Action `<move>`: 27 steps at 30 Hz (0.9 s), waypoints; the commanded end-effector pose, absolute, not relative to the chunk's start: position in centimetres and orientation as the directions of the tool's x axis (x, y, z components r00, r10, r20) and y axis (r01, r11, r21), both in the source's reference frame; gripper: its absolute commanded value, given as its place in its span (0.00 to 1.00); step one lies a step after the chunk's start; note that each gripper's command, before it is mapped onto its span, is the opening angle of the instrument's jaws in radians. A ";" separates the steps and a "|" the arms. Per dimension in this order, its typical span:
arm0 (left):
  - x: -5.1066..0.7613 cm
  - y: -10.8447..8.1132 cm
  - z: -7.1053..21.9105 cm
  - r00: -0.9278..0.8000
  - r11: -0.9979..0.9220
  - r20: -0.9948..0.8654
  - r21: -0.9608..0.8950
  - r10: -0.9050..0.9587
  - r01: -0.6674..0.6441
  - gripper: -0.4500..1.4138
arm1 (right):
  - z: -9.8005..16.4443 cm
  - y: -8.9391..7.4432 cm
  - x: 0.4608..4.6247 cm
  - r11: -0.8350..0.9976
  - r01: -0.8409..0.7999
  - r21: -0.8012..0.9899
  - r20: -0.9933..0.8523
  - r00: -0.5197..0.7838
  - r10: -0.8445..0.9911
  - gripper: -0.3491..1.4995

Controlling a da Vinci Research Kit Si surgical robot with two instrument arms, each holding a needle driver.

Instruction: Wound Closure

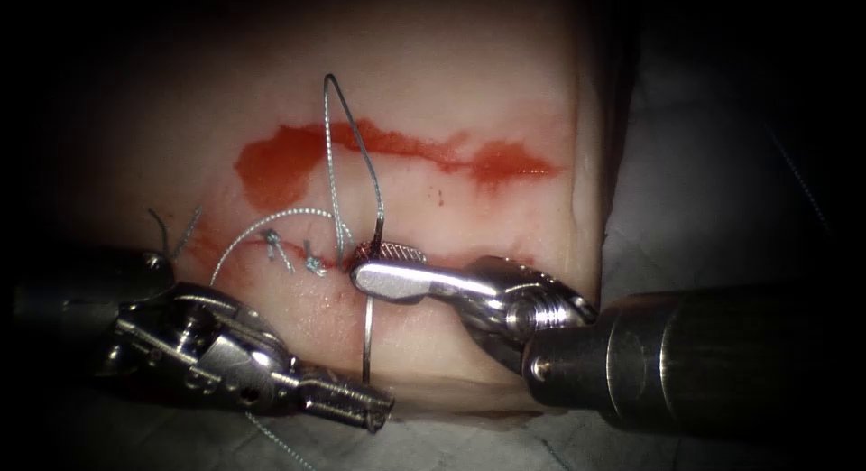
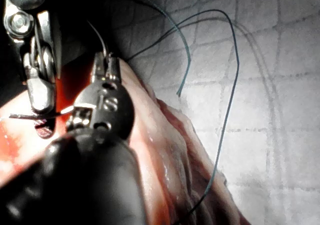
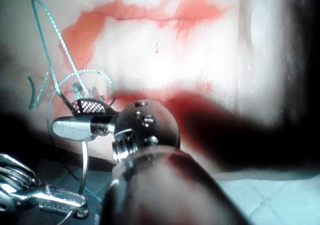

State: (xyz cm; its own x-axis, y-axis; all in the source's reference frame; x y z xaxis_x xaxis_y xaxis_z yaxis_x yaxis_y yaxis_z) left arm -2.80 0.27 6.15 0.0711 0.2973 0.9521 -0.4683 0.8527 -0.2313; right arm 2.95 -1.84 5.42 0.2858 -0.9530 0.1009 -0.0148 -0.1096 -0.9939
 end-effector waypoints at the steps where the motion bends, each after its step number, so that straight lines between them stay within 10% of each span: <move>1: -2.86 0.3 6.2 0.066 0.851 0.953 -0.231 0.295 -0.472 0.00 | 5.5 -1.8 3.08 -0.119 -0.044 -0.992 0.102 0.286 -0.953 0.13; 7: -2.85 0.3 6.2 0.066 0.852 0.953 -0.230 0.294 -0.471 0.00 | 5.4 -1.7 3.11 -0.142 -0.162 -0.977 0.086 0.315 -0.945 0.00; 10: -2.84 0.3 6.1 0.092 0.868 0.961 -0.190 0.259 -0.458 0.22 | 5.3 -1.6 3.10 -0.139 -0.189 -0.972 0.073 0.317 -0.945 0.00; 11: -2.84 0.4 6.1 0.198 0.919 0.977 0.002 0.083 -0.395 0.66 | 5.3 -1.5 3.10 -0.203 -0.169 -0.964 0.134 0.349 -0.927 0.00; 12: -2.84 0.4 6.1 0.198 0.919 0.977 0.002 0.083 -0.395 0.66 | 5.3 -1.5 3.10 -0.203 -0.169 -0.964 0.134 0.349 -0.927 0.00; 13: -2.83 0.5 6.0 0.220 0.936 0.975 0.095 -0.019 -0.339 0.88 | 5.4 -1.5 3.09 -0.281 -0.123 -0.952 0.217 0.379 -0.900 0.00; 16: -2.77 0.7 6.0 0.205 0.943 0.976 0.141 -0.080 -0.300 0.90 | 5.4 -1.5 3.07 -0.350 -0.069 -0.934 0.296 0.398 -0.869 0.00; 20: -2.49 0.9 5.7 0.185 0.951 0.976 0.163 -0.116 -0.264 0.69 | 5.6 -1.4 3.03 -0.511 0.037 -0.859 0.483 0.391 -0.783 0.00; 25: -2.29 0.8 5.9 0.335 0.859 0.835 0.498 -0.438 -0.119 0.00 | 5.7 -1.3 3.02 -0.702 0.206 -0.682 0.717 0.379 -0.585 0.00; 27: -2.27 0.8 6.0 0.383 0.822 0.774 0.566 -0.504 -0.062 0.00 | 5.7 -1.2 3.03 -0.757 0.247 -0.605 0.783 0.356 -0.510 0.00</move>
